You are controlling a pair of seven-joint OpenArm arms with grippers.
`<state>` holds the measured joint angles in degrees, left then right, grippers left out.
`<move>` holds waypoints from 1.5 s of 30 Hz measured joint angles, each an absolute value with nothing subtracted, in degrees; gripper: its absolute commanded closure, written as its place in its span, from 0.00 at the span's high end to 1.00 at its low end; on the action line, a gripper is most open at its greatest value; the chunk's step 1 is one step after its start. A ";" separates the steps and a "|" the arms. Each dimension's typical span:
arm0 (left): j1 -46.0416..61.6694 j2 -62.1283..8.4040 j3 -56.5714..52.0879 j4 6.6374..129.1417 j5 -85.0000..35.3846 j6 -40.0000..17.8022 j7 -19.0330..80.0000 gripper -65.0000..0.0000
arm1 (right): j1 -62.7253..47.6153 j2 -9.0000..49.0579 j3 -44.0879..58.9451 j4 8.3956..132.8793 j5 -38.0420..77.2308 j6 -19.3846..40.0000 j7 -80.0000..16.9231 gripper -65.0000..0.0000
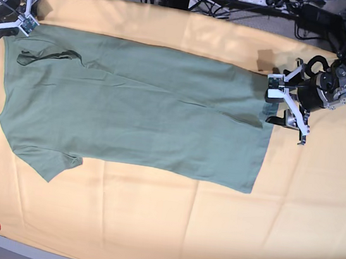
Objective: Fold the T-shirt properly
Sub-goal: 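Release and regrasp the shirt edge with both grippers, then pull the shirt edge further toward the arms with both grippers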
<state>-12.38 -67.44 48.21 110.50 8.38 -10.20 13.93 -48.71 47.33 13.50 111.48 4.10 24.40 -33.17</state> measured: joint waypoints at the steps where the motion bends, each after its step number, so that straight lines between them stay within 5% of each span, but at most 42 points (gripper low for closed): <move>1: -12.38 -67.44 48.21 110.50 8.34 -10.22 13.65 0.48 | -48.71 47.81 13.50 111.24 4.03 23.66 -32.29 0.60; 7: -12.38 -67.46 48.21 110.50 6.46 -10.33 13.47 0.48 | -48.71 48.05 13.47 111.02 0.30 23.51 -29.45 0.60; 16: -12.38 -67.44 48.21 110.50 6.48 -10.20 13.47 0.48 | -48.71 47.90 13.32 110.59 -5.80 15.03 -30.20 0.60; 24: -12.38 -67.44 48.21 110.50 6.48 -10.20 13.10 0.48 | -48.69 47.92 13.34 110.61 0.25 21.32 -30.44 0.59; 26: -12.38 -67.46 48.21 110.50 6.48 -10.22 13.21 0.48 | -48.69 47.92 13.34 110.61 0.54 21.21 -30.37 0.48; 30: -12.43 -67.44 48.21 110.50 6.57 -13.45 13.15 0.48 | -48.73 47.90 13.32 110.61 -0.16 19.97 -29.78 0.00; 38: -12.53 -67.94 48.21 111.77 6.68 -33.32 12.97 0.48 | -48.73 47.88 13.32 110.61 -1.08 18.63 -29.76 0.00; 43: -12.43 -68.51 48.21 111.79 7.95 -33.52 12.84 0.48 | -48.73 47.90 13.32 110.61 -1.06 18.63 -30.24 0.00; 45: -12.40 -68.53 48.21 111.79 8.95 -32.10 12.58 0.48 | -48.73 47.88 13.32 110.61 -1.06 18.63 -30.26 0.07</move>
<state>-12.40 -68.53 48.21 111.79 8.95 -32.10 12.58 -48.73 47.88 13.32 110.61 -1.06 18.63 -30.26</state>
